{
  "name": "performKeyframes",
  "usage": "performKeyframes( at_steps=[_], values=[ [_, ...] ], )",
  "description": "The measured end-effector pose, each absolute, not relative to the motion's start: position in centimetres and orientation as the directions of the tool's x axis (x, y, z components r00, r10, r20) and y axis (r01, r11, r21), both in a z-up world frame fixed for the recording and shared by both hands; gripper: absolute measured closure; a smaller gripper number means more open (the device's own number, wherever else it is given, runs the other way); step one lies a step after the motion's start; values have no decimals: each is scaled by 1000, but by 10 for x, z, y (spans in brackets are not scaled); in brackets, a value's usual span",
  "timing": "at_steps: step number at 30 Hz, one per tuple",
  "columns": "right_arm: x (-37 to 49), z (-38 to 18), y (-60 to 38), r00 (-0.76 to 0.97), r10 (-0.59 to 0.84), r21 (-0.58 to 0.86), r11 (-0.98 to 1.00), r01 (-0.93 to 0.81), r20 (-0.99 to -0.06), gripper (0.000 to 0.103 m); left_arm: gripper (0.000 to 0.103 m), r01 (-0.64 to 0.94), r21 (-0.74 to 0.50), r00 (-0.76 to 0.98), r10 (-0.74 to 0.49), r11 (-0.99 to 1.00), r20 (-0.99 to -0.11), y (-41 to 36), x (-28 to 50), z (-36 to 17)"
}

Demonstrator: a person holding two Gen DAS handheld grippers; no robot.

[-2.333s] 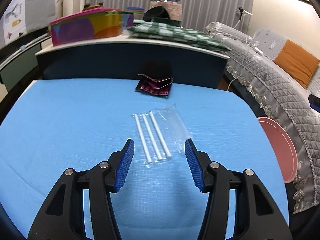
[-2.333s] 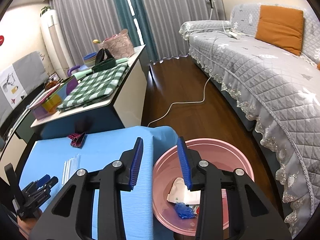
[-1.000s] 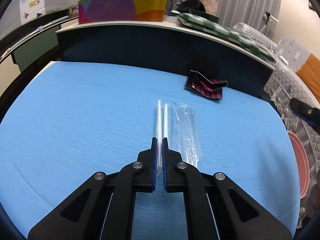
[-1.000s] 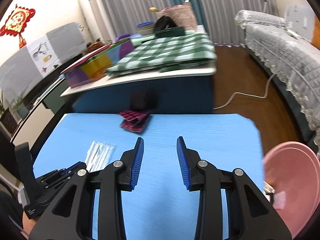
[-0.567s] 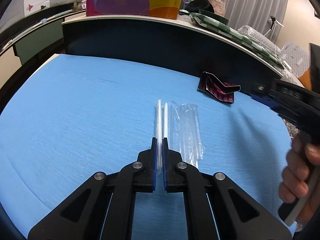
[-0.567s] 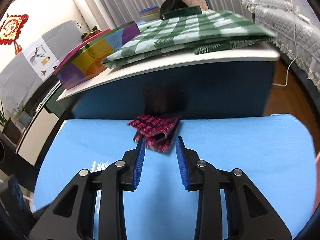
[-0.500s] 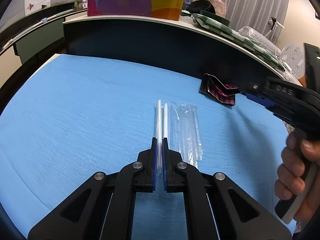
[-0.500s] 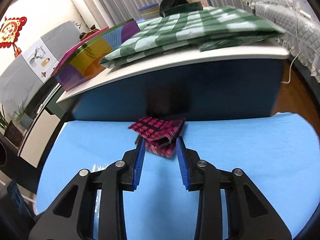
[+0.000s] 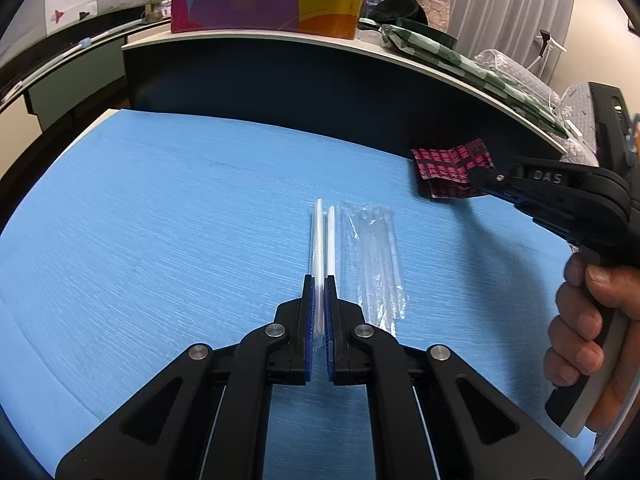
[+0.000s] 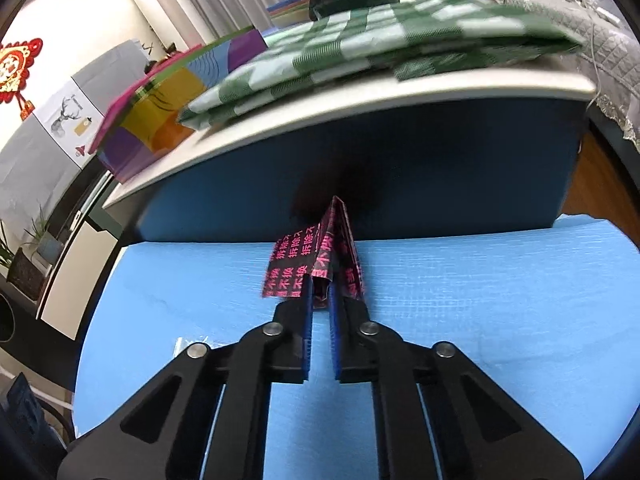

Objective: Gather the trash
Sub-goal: 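Grasp the clear straw pack with the left tool while the right tool grasps the pink wrapper, then carry the straw pack and pink wrapper in both tools over the pink bin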

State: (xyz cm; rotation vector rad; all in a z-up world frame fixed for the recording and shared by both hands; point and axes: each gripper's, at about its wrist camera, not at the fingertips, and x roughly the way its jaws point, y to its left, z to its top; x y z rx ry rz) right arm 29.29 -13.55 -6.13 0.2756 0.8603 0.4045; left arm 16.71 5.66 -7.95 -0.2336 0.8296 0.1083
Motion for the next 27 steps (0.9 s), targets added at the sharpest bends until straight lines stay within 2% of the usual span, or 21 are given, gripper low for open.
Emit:
performKeyframes(
  at_steps=[9,27],
  values=[
    [245,-31,-169,634,412,314,911,-267,-655,96,99,-151,-183,706,-24,972,-707,47,153,-67],
    [151,15,-230,713,285,127,955,-268,-640,96,98,-51,-123,760,-41,991,-648,3,113,-30]
  ],
)
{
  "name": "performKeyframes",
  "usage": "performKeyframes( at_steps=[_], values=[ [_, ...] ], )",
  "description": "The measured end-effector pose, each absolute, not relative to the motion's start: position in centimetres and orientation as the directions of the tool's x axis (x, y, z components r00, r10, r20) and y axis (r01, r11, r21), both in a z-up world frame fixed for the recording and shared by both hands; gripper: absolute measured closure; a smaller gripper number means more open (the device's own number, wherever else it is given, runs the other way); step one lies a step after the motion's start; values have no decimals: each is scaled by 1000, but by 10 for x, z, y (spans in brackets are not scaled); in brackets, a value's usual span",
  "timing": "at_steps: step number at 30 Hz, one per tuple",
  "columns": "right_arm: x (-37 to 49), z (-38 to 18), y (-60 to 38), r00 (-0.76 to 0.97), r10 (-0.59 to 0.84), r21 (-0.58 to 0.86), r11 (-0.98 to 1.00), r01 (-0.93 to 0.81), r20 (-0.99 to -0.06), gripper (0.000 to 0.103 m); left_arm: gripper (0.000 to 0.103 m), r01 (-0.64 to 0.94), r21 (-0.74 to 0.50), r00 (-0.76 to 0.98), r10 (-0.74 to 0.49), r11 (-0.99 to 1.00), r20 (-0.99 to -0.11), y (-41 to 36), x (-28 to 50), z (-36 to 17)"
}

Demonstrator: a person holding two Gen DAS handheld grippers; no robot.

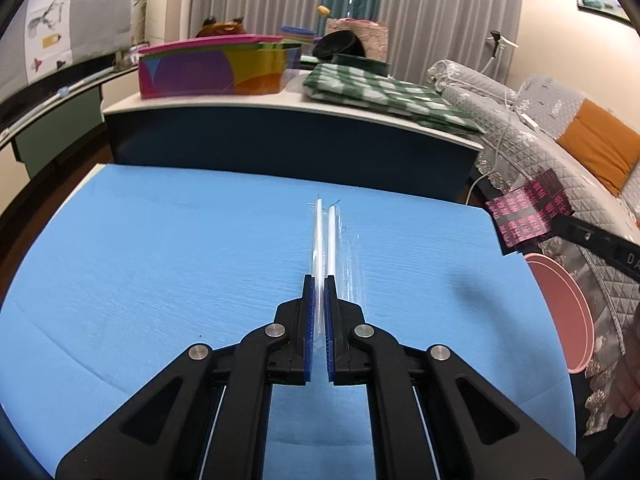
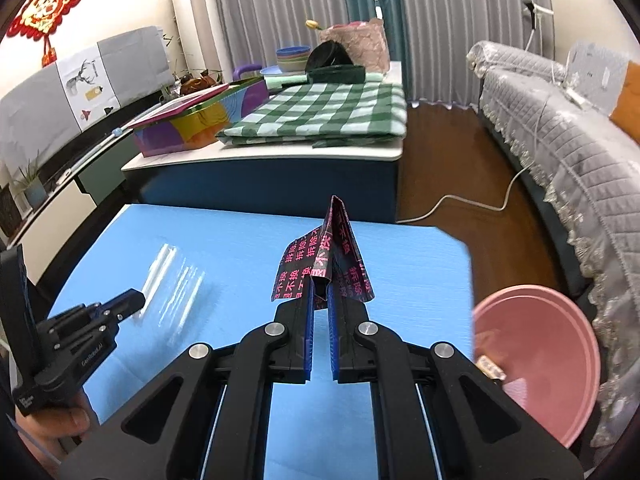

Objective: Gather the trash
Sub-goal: 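Carry the straw pack and pink wrapper in both tools over the pink bin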

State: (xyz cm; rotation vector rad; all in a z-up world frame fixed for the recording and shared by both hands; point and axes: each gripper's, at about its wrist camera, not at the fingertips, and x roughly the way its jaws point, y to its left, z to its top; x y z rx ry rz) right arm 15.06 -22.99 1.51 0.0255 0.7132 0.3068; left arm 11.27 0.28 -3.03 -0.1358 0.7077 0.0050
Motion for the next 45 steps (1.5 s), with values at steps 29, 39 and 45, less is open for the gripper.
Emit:
performKeyframes(
  at_steps=[29,39,45],
  values=[
    [97,39,-332,826,65,-1,997,-79,-559,96,98,188,-74,782,-195,979,-592,-105,91,-10],
    [91,35,-382,822,-5,17,1000,18,-570,96,99,275,-72,758,-262,959,-597,-158,99,-11],
    [92,31,-411,814,-46,37,996,82,-579,96,98,325,-74,748,-305,943,-589,-192,106,-8]
  ],
)
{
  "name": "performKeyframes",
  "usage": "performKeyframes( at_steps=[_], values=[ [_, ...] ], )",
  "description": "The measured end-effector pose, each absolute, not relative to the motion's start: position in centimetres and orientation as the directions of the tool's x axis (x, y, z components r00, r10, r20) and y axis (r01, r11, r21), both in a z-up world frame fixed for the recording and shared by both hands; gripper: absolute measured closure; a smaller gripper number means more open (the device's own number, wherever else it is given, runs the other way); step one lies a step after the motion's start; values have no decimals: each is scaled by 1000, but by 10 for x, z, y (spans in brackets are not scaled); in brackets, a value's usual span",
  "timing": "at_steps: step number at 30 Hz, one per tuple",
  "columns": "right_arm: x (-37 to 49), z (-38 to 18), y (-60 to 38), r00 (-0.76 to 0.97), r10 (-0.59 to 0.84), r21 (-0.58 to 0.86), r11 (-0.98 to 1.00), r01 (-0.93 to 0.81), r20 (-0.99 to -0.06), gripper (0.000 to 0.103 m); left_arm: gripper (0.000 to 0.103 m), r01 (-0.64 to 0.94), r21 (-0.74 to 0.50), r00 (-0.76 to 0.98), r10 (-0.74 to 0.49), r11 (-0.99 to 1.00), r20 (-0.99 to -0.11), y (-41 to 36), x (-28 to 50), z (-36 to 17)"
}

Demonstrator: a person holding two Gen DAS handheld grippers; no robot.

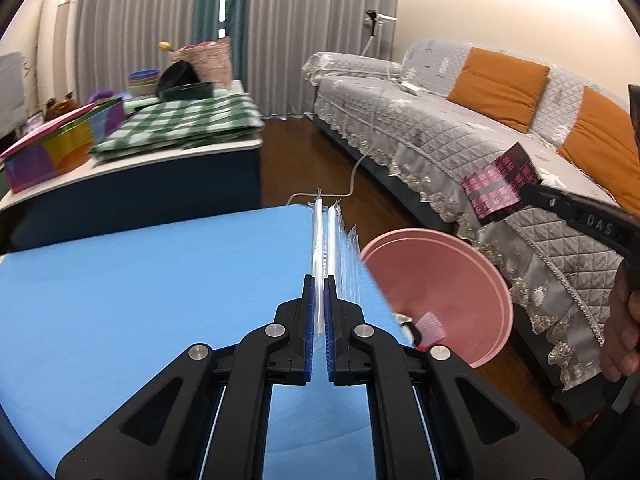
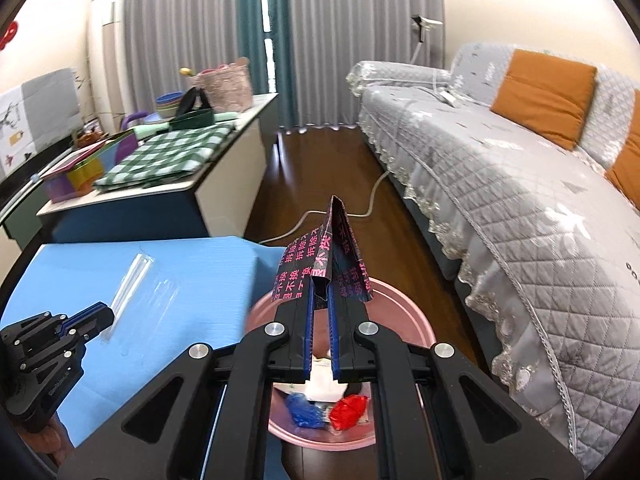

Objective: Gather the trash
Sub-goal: 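Carry the straw pack and pink wrapper in both tools over the pink bin, then open both tools to drop the straws and wrapper into the bin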

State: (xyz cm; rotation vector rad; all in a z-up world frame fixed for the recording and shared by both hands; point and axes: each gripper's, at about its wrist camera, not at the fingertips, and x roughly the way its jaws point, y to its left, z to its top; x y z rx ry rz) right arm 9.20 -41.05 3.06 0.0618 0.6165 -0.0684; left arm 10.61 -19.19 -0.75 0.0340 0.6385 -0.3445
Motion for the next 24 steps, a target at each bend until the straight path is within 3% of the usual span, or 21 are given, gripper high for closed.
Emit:
performKeyframes(
  at_steps=[15,18,19,20,24],
  values=[
    [105,8,-443,780,-83,63,986,155,-620,95,99,411,-92,699,-378,907,-606,-260,137,-11],
    [109,3,-450,768,-96,70,981,180,-633,86,97,453,-123,670,-428,883,-607,-271,143,-13],
    [110,1,-453,763,-100,74,979,191,-639,66,92,461,-126,660,-434,878,-613,-274,146,-14],
    [110,0,-456,762,-105,79,976,201,-639,54,80,461,-125,657,-433,879,-617,-278,147,-15],
    [112,-1,-465,759,-107,103,969,223,-642,54,74,447,-125,665,-423,886,-615,-279,149,-19]
  ],
)
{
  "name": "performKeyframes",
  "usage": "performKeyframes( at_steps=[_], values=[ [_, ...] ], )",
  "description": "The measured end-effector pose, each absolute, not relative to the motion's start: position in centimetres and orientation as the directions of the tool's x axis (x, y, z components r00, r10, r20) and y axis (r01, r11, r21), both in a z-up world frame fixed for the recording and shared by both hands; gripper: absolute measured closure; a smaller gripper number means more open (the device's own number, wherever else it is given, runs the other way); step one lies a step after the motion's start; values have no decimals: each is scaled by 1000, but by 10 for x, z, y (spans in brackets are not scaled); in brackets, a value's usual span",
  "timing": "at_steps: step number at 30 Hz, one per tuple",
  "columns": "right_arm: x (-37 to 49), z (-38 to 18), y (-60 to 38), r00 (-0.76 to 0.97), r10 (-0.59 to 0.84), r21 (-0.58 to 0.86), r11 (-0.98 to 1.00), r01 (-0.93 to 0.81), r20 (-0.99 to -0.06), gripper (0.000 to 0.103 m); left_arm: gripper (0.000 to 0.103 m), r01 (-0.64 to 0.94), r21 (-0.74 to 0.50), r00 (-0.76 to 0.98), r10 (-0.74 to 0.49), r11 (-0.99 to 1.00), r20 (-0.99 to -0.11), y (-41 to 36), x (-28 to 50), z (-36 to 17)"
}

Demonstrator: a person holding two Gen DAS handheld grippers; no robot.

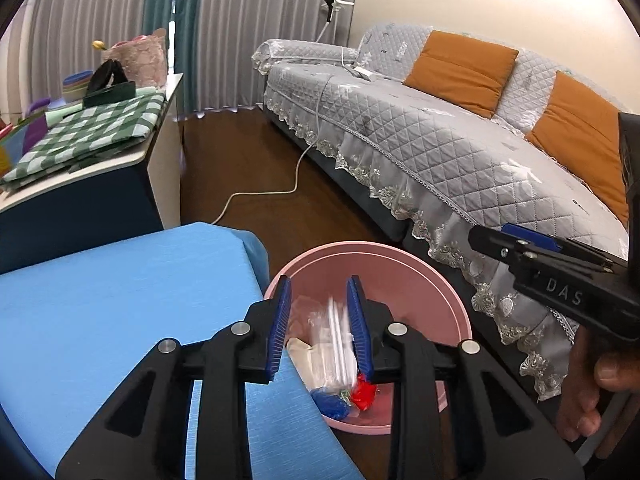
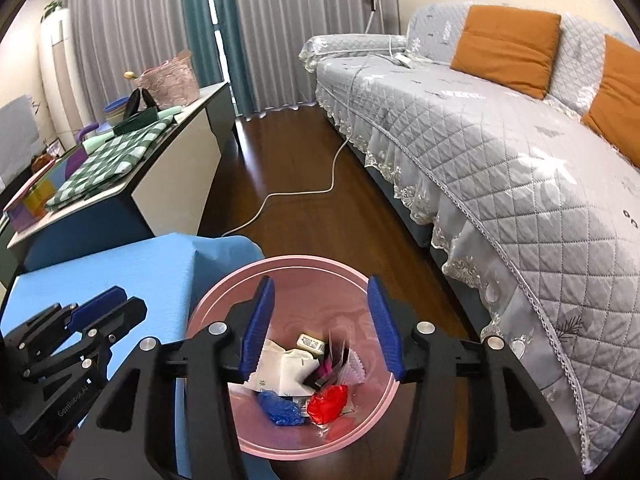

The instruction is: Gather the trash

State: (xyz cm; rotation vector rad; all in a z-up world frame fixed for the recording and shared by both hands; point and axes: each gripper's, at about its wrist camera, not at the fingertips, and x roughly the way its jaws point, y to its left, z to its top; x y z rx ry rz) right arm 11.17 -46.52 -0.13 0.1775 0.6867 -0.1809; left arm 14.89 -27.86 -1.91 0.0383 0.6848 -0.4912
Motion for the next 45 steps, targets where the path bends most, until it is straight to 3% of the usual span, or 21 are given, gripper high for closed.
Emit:
performKeyframes(
  at_steps=[11,21,33,37,45],
  values=[
    [110,4,-462,774,-96,122,968,219,-626,54,74,423,-96,683,-387,901,-620,-259,141,-22],
    [89,30,-425,817,-59,110,983,148,-574,51,74,346,-82,722,-321,935,-613,-192,121,-5],
    [33,65,-356,860,12,110,993,51,-510,32,73,294,-57,772,-271,954,-575,-112,65,28],
    [9,70,-339,871,23,124,991,44,-491,17,64,250,-81,787,-251,965,-564,-85,44,40],
    [-28,68,-311,875,23,126,991,43,-483,6,41,207,-88,816,-221,974,-535,-55,0,49]
  ],
)
